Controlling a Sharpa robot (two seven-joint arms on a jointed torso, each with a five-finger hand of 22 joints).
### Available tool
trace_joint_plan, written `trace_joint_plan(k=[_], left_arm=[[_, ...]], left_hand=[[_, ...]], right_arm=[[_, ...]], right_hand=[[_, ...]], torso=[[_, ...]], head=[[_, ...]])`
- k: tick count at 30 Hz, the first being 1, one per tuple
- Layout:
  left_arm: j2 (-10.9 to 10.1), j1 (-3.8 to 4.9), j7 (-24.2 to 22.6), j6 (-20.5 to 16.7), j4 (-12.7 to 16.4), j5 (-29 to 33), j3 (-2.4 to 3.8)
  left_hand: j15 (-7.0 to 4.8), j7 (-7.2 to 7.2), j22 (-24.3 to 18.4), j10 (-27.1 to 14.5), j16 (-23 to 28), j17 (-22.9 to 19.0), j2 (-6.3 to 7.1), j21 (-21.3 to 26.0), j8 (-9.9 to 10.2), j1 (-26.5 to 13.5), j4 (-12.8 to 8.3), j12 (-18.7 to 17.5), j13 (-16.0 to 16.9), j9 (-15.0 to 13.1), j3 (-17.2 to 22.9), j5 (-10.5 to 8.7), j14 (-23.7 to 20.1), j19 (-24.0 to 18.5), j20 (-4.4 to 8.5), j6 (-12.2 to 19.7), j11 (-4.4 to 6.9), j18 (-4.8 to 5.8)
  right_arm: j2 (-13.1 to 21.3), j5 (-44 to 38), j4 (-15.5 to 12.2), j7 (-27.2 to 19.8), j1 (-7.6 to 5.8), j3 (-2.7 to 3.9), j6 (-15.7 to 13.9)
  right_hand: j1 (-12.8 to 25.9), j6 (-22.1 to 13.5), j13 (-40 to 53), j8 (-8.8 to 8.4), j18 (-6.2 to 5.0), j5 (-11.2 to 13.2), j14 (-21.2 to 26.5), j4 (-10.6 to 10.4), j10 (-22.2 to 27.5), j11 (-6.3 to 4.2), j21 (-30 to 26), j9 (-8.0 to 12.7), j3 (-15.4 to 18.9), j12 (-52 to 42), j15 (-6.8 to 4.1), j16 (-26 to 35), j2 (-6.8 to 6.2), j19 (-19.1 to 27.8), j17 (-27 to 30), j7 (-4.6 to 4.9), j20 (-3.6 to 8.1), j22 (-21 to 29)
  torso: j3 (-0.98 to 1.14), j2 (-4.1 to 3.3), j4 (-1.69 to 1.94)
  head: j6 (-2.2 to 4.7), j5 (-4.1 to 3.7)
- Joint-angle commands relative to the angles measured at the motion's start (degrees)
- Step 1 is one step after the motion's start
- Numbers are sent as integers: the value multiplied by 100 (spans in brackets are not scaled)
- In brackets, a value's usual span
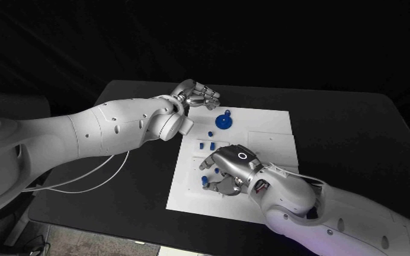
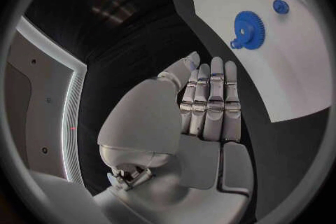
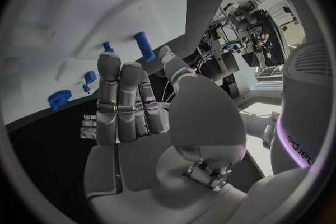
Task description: Assemble the parts on the task board
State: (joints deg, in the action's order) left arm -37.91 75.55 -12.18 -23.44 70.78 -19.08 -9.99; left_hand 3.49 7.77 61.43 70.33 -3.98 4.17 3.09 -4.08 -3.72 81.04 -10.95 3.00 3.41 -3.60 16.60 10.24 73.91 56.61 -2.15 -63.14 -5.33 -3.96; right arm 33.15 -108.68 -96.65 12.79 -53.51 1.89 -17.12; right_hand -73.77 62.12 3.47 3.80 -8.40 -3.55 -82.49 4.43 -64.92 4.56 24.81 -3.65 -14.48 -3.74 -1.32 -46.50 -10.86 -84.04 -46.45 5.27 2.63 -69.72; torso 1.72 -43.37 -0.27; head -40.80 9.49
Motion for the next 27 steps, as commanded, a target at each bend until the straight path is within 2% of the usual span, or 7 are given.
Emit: trace_joint_plan(k=[1,4,10,16,20,23,27], left_arm=[[-7,3,-40,71,24,29,3],[-26,3,-42,71,33,29,3],[-65,3,-48,77,49,30,1],[-124,2,-73,99,73,63,0],[-167,0,-87,113,92,92,-2],[-194,-3,-97,116,110,115,-4],[-232,-7,-108,121,141,133,-7]], left_hand=[[12,-10,-5,-13,24,-5,-41,23,16,-12,21,31,-3,3,-21,10,-18,29,-25,28,-12,-24],[12,-10,-5,-13,24,-5,-41,23,16,-12,21,31,-3,3,-21,10,-18,29,-25,28,-12,-24],[12,-9,-6,-12,24,-5,-42,23,16,-14,22,32,-3,3,-21,10,-17,30,-25,28,-12,-24],[0,-11,-35,14,14,4,-41,22,17,-59,55,32,-2,4,-34,-12,25,58,-23,48,1,-24],[-6,-12,-96,28,18,7,-36,28,16,-81,85,32,-2,4,-39,-22,51,88,-16,59,6,-19],[-4,-15,-163,29,20,6,-30,29,16,-89,107,34,-2,4,-39,-32,50,100,-15,52,8,-16],[-2,-18,-223,26,20,6,-18,30,16,-98,125,34,-2,4,-41,-31,47,106,-17,53,10,-14]], right_arm=[[125,552,-109,-264,3,45,-576],[327,963,-240,-372,3,173,-698],[844,2089,-447,-495,2,641,-536],[1548,3162,-475,-305,-9,1028,35],[1897,3780,-372,62,-33,1110,530],[2098,4093,-332,424,-43,1133,881],[2330,4502,-332,1097,-49,1149,1368]], right_hand=[[-25,-24,-6,-23,-24,39,-4,-4,-92,-18,50,7,-34,-21,-1,-23,22,-256,10,11,-7,29],[23,4,-7,-22,-4,23,-11,11,-247,-46,121,7,-56,-21,-21,-32,73,-257,16,69,13,47],[122,149,-1,-20,44,-180,-19,22,-643,-126,311,0,-240,-16,-79,-59,219,-262,8,94,65,25],[260,515,170,2,202,-359,-27,0,-1632,-456,579,-47,-161,-318,-284,-80,314,-268,-34,-76,243,-68],[345,604,765,0,298,-512,-37,-64,-2075,-618,634,-63,94,-987,-399,-74,404,-273,-60,-157,362,-84],[419,674,2511,-17,412,-527,-76,-218,-1377,-684,1038,-128,277,-2561,-461,-186,505,-293,-178,-205,455,-238],[605,640,4664,-14,452,-497,-64,-523,-799,-716,1637,-333,-91,-4420,-454,-711,476,-306,-673,-193,450,-514]], torso=[[-2,4,-5],[-2,5,-8],[5,9,-22],[8,20,-36],[24,29,-58],[36,30,-65],[45,32,-71]], head=[[14,-49],[29,-79],[74,-169],[104,-415],[99,-512],[99,-586],[94,-658]])
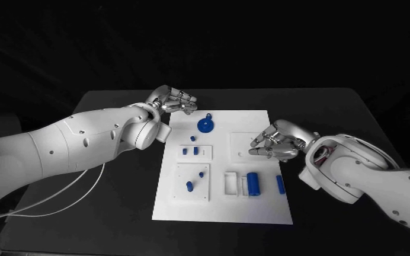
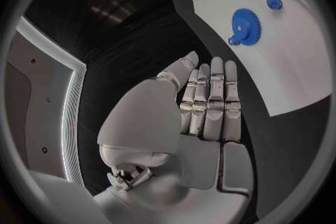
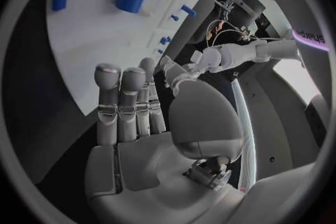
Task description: Assemble the parts on the task board
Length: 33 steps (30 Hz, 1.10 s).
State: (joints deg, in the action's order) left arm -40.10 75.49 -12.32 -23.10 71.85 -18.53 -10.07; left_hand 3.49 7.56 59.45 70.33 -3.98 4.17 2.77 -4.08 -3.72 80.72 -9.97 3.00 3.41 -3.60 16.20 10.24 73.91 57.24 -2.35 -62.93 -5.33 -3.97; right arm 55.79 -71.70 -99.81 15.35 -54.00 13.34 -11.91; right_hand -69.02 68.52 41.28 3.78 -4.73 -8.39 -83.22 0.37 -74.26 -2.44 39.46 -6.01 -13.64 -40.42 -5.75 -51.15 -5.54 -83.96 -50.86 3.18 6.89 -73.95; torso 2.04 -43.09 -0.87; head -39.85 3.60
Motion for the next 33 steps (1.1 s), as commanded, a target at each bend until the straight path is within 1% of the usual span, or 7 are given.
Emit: trace_joint_plan(k=[1,5,11,19,22,23,33], left_arm=[[-22,-2,-96,89,44,79,1],[-72,-4,-106,97,110,85,-1],[-162,-5,-162,122,223,88,-3],[-220,-5,-225,144,303,104,-4],[-223,-5,-227,149,313,108,-5],[-225,-5,-228,153,319,111,-5],[-222,-5,-229,157,330,126,-6]], left_hand=[[-2,3,-25,26,20,7,14,30,16,-66,27,34,-2,4,-2,-31,47,43,3,32,10,-14],[-1,1,-129,25,18,9,26,28,16,-81,66,32,-2,3,-5,-48,49,64,-1,35,11,-10],[6,-7,-347,20,17,12,72,34,15,-130,146,32,-2,3,-16,-64,46,98,-12,43,13,-7],[3,-11,-816,90,19,22,117,29,19,-185,299,34,-1,4,-68,-41,83,179,-14,77,39,26],[6,-16,-876,95,19,22,124,33,16,-213,335,33,-2,3,-100,21,82,187,-16,79,41,32],[12,-20,-921,93,20,20,152,38,16,-269,377,33,-2,3,-156,226,79,191,-23,81,42,38],[19,-25,-1579,71,19,23,124,25,15,-149,549,31,-2,3,-402,232,63,310,-28,93,39,56]], right_arm=[[103,897,-20,1019,0,5,956],[232,1262,-51,1829,-2,5,1372],[319,1445,-119,2399,-2,-81,1531],[238,1515,-176,2557,-1,-326,1220],[210,1527,-191,2563,-1,-357,1153],[179,1534,-209,2564,0,-381,1084],[18,1525,-279,2528,1,-429,739]], right_hand=[[131,-11,1185,-10,78,-9,12,-145,84,3,238,-125,-236,-1004,-11,-336,-29,-314,-326,-32,36,-121],[433,-203,1700,-12,54,146,8,-301,25,48,424,-181,-260,-1329,21,-658,46,-315,-653,22,1,-220],[711,-232,2234,-11,47,285,8,-504,-107,61,622,-308,-367,-1552,37,-888,-139,-325,-924,30,-23,-358],[728,-334,2642,-12,34,293,-6,-692,-226,85,732,-375,-382,-1670,52,-969,-251,-333,-1031,62,-40,-467],[725,-362,2712,-11,33,297,-11,-715,-248,90,749,-374,-383,-1717,57,-987,-272,-335,-1047,70,-44,-482],[730,-372,2759,-14,31,305,-12,-743,-262,92,764,-374,-380,-1754,59,-998,-288,-336,-1056,72,-46,-493],[719,-439,2928,-13,24,446,-14,-1017,-302,106,837,-369,-373,-1884,68,-1061,-451,-341,-1099,88,-56,-553]], torso=[[21,10,-17],[43,27,-49],[61,52,-76],[55,89,-88],[47,86,-87],[43,82,-87],[40,77,-84]], head=[[-13,-88],[-35,-105],[-67,-133],[-120,-137],[-126,-134],[-132,-134],[-162,-118]])
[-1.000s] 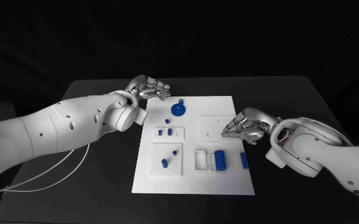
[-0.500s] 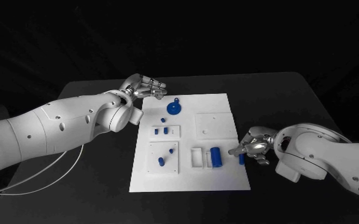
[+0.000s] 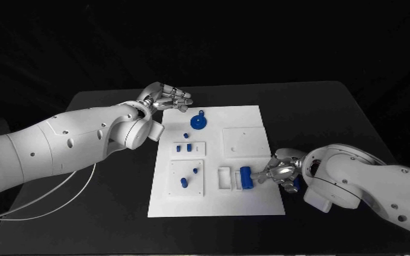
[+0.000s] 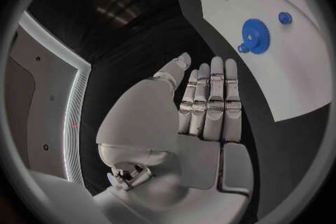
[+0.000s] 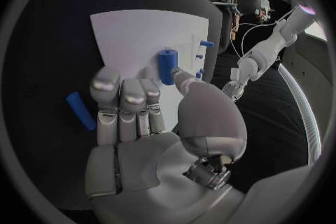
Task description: Assemble the parts on the task board
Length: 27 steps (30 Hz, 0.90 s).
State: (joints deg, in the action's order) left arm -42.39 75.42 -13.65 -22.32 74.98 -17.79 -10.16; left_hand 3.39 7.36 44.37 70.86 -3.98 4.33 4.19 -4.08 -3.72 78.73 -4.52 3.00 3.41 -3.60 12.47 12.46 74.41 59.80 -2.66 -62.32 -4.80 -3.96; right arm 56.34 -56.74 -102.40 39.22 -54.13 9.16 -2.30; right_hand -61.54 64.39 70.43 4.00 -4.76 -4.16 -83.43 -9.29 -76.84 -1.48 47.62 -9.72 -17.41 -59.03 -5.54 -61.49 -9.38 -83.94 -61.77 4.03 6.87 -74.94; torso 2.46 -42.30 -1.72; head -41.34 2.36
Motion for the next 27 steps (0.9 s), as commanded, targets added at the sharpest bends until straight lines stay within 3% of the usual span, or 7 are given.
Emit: trace_joint_plan(k=[1,6,7,10,16,21,27], left_arm=[[6,2,-96,79,18,52,3],[9,2,-90,81,18,53,3],[11,2,-86,84,18,53,3],[13,2,-71,92,18,53,3],[6,2,-54,104,27,54,2],[-6,2,-39,109,30,54,1],[-5,2,-24,121,30,54,1]], left_hand=[[29,-5,-71,18,19,6,-18,25,15,50,4,31,-2,3,-29,10,12,54,3,32,-14,56],[29,-5,-71,18,19,6,-18,25,15,50,4,31,-2,3,-29,10,12,54,3,32,-14,56],[28,-3,-387,11,19,8,-10,12,15,80,74,33,-2,3,-75,10,11,117,11,36,-17,64],[28,-3,-391,10,19,8,-10,12,15,80,76,33,-2,3,-75,10,10,117,10,37,-18,65],[31,0,-432,0,20,8,-11,12,16,80,87,33,-2,3,-79,8,6,120,9,42,-21,66],[31,0,-432,0,20,8,-11,12,16,80,87,33,-2,3,-79,8,6,120,9,42,-21,66],[34,3,-480,-14,20,8,-5,10,17,83,96,32,-2,4,-83,12,2,128,8,47,-27,67]], right_arm=[[-56,26,-22,135,14,-12,-237],[-154,19,-9,124,13,-37,-268],[-177,16,0,123,13,-50,-283],[-264,-49,59,116,13,-89,-366],[-438,-162,222,97,13,-211,-495],[-538,-165,290,73,13,-295,-507],[-593,-164,349,66,13,-335,-530]], right_hand=[[-37,-25,18,-35,27,24,6,-64,-43,9,22,2,6,-25,47,-31,-73,-342,-11,3,-54,-457],[-26,-48,23,-36,27,62,8,-86,-45,13,30,6,27,-25,49,-34,-104,-342,-12,7,-56,-463],[-23,-51,22,-37,28,70,9,-90,-44,14,38,7,31,-24,49,-33,-110,-342,-11,8,-56,-466],[-21,-74,21,-39,26,79,10,-107,-40,16,20,14,37,-16,51,-32,-125,-339,-9,14,-57,-464],[-45,-86,13,-35,20,90,12,-126,-31,19,14,26,22,4,53,-18,-138,-341,8,18,-60,-467],[-72,-84,17,-35,21,88,12,-89,-34,19,14,33,12,1,54,-19,-133,-341,10,18,-62,-471],[-112,-26,10,-36,28,38,13,79,-34,11,16,51,-39,13,49,-21,-50,-339,16,8,-59,-484]], torso=[[-1,-3,-1],[-2,0,-3],[-3,0,-2],[-5,0,-2],[-4,-6,6],[-4,-4,0],[-6,0,-7]], head=[[-13,4],[-21,16],[-24,18],[-21,26],[-35,51],[-40,75],[-36,92]])
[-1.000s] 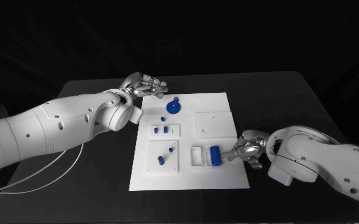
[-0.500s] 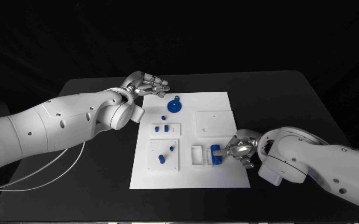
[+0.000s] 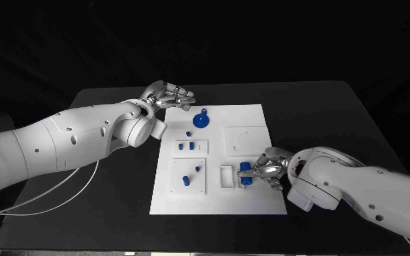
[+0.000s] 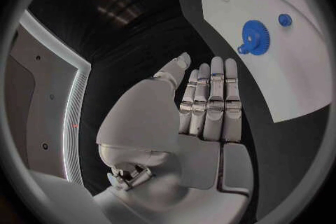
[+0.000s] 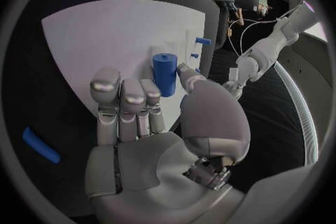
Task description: Assemble the parts on the task board
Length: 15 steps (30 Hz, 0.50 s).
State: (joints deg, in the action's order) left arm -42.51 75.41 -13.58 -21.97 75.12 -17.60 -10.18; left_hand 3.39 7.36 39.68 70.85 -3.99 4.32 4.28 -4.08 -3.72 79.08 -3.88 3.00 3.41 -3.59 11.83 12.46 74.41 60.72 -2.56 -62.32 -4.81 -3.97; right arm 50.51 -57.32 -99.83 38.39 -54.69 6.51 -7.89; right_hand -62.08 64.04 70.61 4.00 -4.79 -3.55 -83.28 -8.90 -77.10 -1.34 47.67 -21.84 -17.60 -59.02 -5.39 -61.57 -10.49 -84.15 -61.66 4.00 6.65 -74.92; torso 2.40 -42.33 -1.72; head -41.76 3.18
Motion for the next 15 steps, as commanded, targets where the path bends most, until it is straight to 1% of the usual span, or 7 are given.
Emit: trace_joint_plan(k=[1,3,5,8,10,11,15], left_arm=[[7,3,-27,88,16,35,3],[8,3,-24,91,15,35,3],[13,3,-20,99,14,35,2],[21,3,-16,108,14,35,2],[23,3,-13,111,16,35,2],[22,3,-10,112,16,35,2],[14,3,-6,111,18,35,2]], left_hand=[[34,3,-11,-14,20,9,-15,10,17,48,32,32,-2,4,-19,13,2,36,-2,47,-26,68],[34,3,-11,-14,20,9,-15,10,17,48,32,32,-2,4,-19,13,2,36,-2,47,-26,68],[34,3,-11,-14,20,9,-15,10,17,48,32,32,-2,4,-19,13,2,36,-2,47,-26,68],[35,3,-26,-19,21,9,-11,9,17,56,29,33,-2,4,-18,15,-4,37,-3,51,-27,67],[35,3,-26,-19,21,9,-11,9,17,56,29,33,-2,4,-18,15,-4,37,-3,51,-27,67],[35,3,-26,-19,21,9,-11,9,17,56,29,33,-2,4,-18,15,-4,37,-3,51,-27,67],[35,3,-26,-19,21,9,-11,9,17,56,29,33,-2,4,-18,15,-4,37,-3,51,-27,67]], right_arm=[[-17,-106,107,150,68,-74,24],[-26,-106,126,152,68,-78,22],[-43,-106,158,154,68,-86,31],[-67,-106,197,150,68,-116,28],[-71,-110,207,140,68,-132,-11],[-61,-113,203,119,68,-140,-70],[-8,-92,157,40,68,-150,-247]], right_hand=[[-34,27,-15,-35,35,-55,-2,103,-8,-7,11,1275,-43,24,30,-9,99,-320,11,5,-33,-492],[-39,33,-19,-36,36,-93,-3,129,-5,-8,11,1278,-52,30,30,-10,112,-319,10,4,-32,-493],[-26,35,-20,-35,40,-118,1,227,-4,-9,11,1299,-55,31,29,-4,126,-319,16,4,-30,-502],[-55,109,-19,-34,42,-150,-1,288,-7,-21,5,1297,-71,29,22,-13,143,-318,7,-14,-27,-504],[-101,162,-22,-36,49,-228,-2,400,-9,-32,7,1306,-97,34,16,-16,221,-319,2,-27,-21,-509],[-44,208,-29,-40,60,-263,-3,516,-14,-45,7,1334,-111,41,15,-20,285,-321,-5,-36,-15,-517],[-30,337,-41,-33,77,-378,-9,670,-32,-71,36,1342,-147,48,4,-42,401,-322,-28,-90,-9,-531]], torso=[[-2,4,-6],[-2,3,-10],[-2,2,-13],[-1,1,-10],[2,0,-8],[4,0,-6],[2,-2,-9]], head=[[9,9],[16,11],[18,12],[20,12],[21,13],[24,14],[25,19]])
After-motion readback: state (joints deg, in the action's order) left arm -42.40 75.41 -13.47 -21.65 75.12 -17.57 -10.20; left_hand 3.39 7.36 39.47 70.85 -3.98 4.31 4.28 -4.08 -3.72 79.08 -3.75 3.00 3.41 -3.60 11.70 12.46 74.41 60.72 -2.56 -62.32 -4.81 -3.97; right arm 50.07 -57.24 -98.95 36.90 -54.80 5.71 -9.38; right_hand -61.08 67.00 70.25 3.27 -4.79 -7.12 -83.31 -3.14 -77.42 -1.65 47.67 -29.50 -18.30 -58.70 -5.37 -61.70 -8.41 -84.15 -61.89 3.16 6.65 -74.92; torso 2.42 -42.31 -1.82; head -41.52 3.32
